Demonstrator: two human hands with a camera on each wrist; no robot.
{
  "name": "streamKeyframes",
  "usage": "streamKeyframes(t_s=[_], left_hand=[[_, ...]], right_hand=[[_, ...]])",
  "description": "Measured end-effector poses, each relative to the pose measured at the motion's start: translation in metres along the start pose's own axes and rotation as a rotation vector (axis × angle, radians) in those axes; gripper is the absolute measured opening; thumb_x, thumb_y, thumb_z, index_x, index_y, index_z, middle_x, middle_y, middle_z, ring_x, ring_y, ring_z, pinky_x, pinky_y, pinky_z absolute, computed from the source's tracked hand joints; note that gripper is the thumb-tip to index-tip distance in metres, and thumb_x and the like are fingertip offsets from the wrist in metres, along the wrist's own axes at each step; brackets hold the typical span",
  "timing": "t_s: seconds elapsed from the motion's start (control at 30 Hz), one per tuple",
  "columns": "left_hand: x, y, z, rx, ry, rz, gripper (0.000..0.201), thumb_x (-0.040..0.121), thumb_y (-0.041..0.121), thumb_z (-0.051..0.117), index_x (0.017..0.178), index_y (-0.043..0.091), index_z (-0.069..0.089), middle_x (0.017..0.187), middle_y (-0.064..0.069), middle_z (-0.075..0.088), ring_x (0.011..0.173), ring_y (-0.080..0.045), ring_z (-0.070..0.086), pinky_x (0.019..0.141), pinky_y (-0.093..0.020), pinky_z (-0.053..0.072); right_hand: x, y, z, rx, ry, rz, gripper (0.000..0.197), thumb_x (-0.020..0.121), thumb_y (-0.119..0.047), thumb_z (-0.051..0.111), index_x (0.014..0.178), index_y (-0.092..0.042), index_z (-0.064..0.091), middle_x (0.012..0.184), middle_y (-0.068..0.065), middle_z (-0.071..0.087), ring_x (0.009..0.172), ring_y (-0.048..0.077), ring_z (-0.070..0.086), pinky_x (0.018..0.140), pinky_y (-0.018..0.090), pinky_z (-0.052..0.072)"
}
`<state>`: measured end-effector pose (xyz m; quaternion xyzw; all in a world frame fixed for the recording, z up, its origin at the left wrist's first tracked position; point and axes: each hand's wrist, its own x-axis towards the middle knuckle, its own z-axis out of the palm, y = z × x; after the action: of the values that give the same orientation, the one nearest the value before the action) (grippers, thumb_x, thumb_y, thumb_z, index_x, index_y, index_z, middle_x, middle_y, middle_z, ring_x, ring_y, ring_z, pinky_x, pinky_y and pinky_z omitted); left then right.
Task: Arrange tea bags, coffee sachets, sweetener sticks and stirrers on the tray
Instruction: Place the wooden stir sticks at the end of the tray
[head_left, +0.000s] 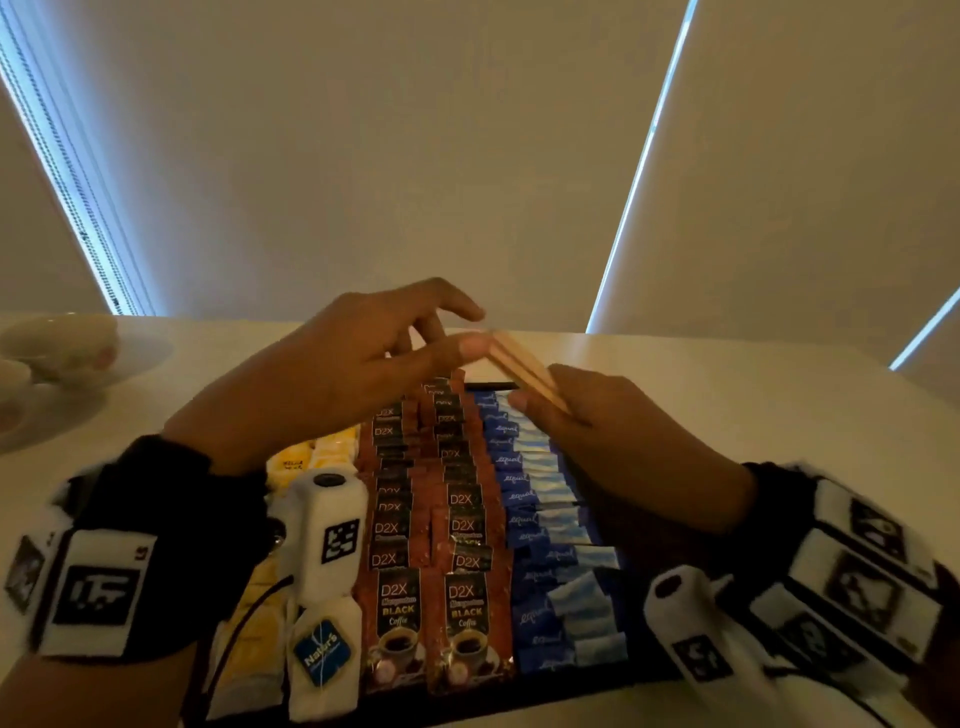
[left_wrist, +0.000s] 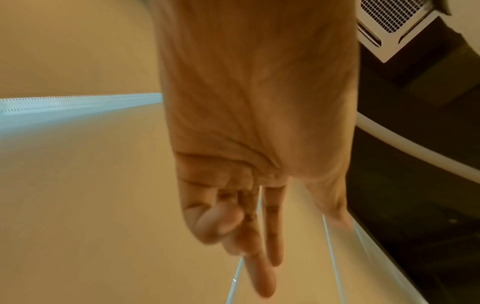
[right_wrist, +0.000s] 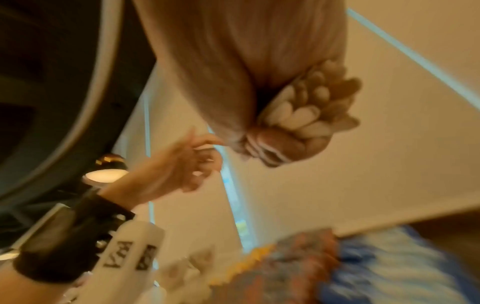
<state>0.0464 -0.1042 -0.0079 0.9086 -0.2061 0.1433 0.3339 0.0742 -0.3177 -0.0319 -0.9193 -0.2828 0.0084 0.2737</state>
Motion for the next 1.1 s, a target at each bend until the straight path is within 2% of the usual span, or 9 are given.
streamKeyframes(t_s=[0.1,0.17,0.3,0.4,0.53,0.63,0.83,1.0,1.1], left_hand=[[-0.003,-0.004,-0.013,0.029,0.073,-0.017,0.053,0.080,0.069,0.030,0.117,0.038,0.052,0.087,0.013,0.065,0.074,0.008,0.059,0.056,-0.014,0.040],[-0.004,-0.005,-0.020,0.012,0.113,-0.021,0.057,0.079,0.071,0.028,0.116,0.036,0.053,0.085,0.013,0.065,0.069,0.004,0.058,0.056,-0.019,0.038],[-0.004,-0.004,-0.022,-0.031,0.114,-0.049,0.059,0.077,0.074,0.028,0.113,0.035,0.053,0.087,0.019,0.065,0.060,-0.002,0.056,0.052,-0.019,0.037],[-0.004,-0.003,-0.022,-0.048,0.117,-0.038,0.056,0.079,0.072,0.027,0.111,0.035,0.054,0.086,0.019,0.065,0.058,-0.003,0.055,0.051,-0.017,0.036],[-0.005,-0.004,-0.026,-0.061,0.120,-0.052,0.054,0.080,0.073,0.026,0.108,0.037,0.054,0.084,0.018,0.066,0.056,-0.003,0.054,0.050,-0.017,0.036],[-0.004,-0.004,-0.025,-0.048,0.108,-0.059,0.053,0.080,0.073,0.025,0.108,0.039,0.054,0.083,0.018,0.066,0.056,-0.003,0.055,0.051,-0.018,0.037],[-0.004,-0.006,-0.025,-0.044,0.090,-0.073,0.051,0.084,0.070,0.025,0.110,0.037,0.054,0.083,0.016,0.066,0.055,-0.002,0.055,0.049,-0.014,0.035],[-0.004,-0.008,-0.026,-0.011,0.068,-0.094,0.051,0.084,0.070,0.023,0.111,0.037,0.053,0.082,0.017,0.066,0.055,-0.001,0.055,0.050,-0.018,0.035],[-0.004,-0.008,-0.026,0.003,0.057,-0.110,0.052,0.086,0.067,0.024,0.113,0.034,0.053,0.077,0.011,0.066,0.054,0.000,0.054,0.050,-0.019,0.035]], right_hand=[[-0.006,0.044,-0.006,-0.059,0.034,0.308,0.031,0.099,-0.034,0.041,0.071,-0.020,0.040,0.064,-0.005,0.046,0.051,0.007,0.054,0.045,0.012,0.041],[-0.010,0.069,-0.003,-0.226,-0.070,0.455,0.032,0.100,-0.033,0.038,0.072,-0.018,0.039,0.067,-0.002,0.047,0.073,0.025,0.065,0.059,0.025,0.047],[-0.006,0.092,0.007,-0.452,-0.215,0.552,0.025,0.100,-0.028,0.037,0.095,-0.009,0.052,0.105,0.016,0.062,0.101,0.033,0.061,0.072,0.029,0.040],[-0.001,0.094,0.010,-0.486,-0.297,0.583,0.025,0.101,-0.024,0.035,0.103,-0.006,0.052,0.107,0.017,0.059,0.107,0.032,0.060,0.074,0.031,0.042],[0.006,0.095,0.013,-0.522,-0.357,0.626,0.036,0.101,-0.024,0.035,0.120,0.000,0.052,0.117,0.016,0.060,0.103,0.029,0.059,0.066,0.027,0.039],[0.011,0.092,0.011,-0.517,-0.412,0.668,0.036,0.100,-0.024,0.037,0.123,0.001,0.050,0.104,0.013,0.058,0.079,0.022,0.054,0.050,0.022,0.036],[0.018,0.091,0.003,-0.525,-0.463,0.689,0.042,0.097,-0.030,0.045,0.128,-0.002,0.048,0.116,0.014,0.057,0.105,0.025,0.057,0.072,0.024,0.037],[0.022,0.086,-0.006,-0.534,-0.486,0.691,0.049,0.088,-0.039,0.060,0.122,-0.005,0.055,0.116,0.012,0.060,0.099,0.023,0.056,0.074,0.025,0.040],[0.022,0.081,-0.009,-0.556,-0.531,0.685,0.053,0.086,-0.042,0.062,0.123,-0.004,0.054,0.109,0.009,0.058,0.091,0.017,0.050,0.063,0.023,0.041]])
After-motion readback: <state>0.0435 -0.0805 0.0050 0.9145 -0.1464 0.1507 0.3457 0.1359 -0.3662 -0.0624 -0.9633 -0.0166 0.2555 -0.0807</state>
